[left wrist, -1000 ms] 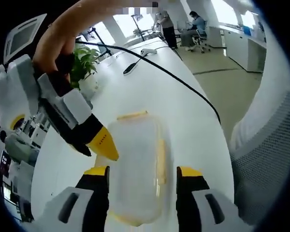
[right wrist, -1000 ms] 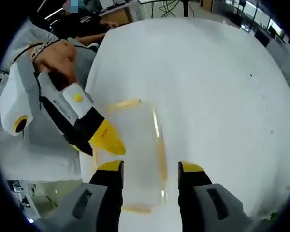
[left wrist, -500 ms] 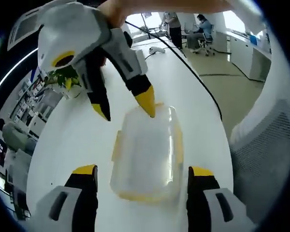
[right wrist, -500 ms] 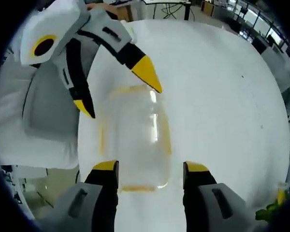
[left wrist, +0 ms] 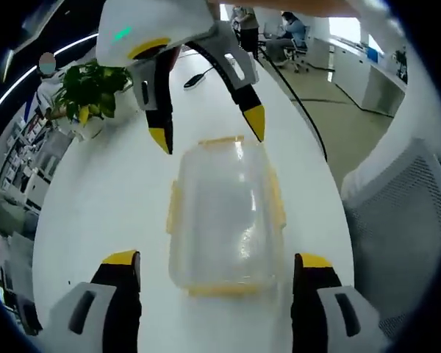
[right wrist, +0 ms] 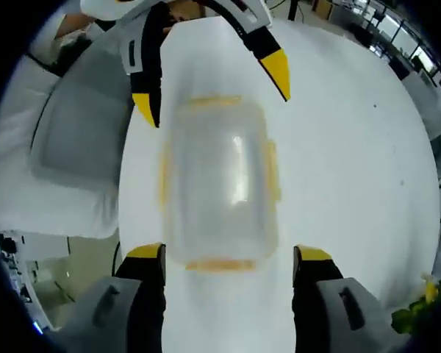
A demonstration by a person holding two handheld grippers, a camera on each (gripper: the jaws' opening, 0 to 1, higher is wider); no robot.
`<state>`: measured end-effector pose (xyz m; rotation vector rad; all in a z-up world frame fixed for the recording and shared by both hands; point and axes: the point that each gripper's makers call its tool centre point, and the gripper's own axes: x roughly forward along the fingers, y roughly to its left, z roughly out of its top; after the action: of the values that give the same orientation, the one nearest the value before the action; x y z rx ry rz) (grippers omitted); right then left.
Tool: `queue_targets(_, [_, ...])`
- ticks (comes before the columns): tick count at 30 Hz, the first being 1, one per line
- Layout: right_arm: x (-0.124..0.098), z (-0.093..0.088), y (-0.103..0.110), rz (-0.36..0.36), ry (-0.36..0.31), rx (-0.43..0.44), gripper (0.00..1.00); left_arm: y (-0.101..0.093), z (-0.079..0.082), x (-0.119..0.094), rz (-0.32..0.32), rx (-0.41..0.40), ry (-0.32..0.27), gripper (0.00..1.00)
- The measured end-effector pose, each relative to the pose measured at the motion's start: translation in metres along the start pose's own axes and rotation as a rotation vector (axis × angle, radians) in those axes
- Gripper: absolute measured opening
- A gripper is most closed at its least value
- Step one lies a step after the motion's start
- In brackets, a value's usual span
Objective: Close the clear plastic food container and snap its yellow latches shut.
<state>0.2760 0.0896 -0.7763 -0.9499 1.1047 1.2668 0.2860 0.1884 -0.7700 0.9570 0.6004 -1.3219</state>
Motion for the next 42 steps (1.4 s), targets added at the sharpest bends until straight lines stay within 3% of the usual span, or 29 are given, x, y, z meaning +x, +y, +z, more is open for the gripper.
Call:
queue_targets(14, [0.021,-0.007,0.007,0.002,0.026,-0.028,0.73,-0.012,-0.002,0.023,-0.057,0.009,0.027,0.82])
queue_targets(17, [0.023,-0.009,0.006,0.0,0.028,-0.032,0.73,-0.013,-0.002,0.023,-0.064,0.0,0.028,0.74])
queue_targets(42, [0.025,-0.001,0.004,-0.003,0.018,-0.027,0.71,-0.011,-0.009,0.021,-0.069,0.0,0.04,0.73])
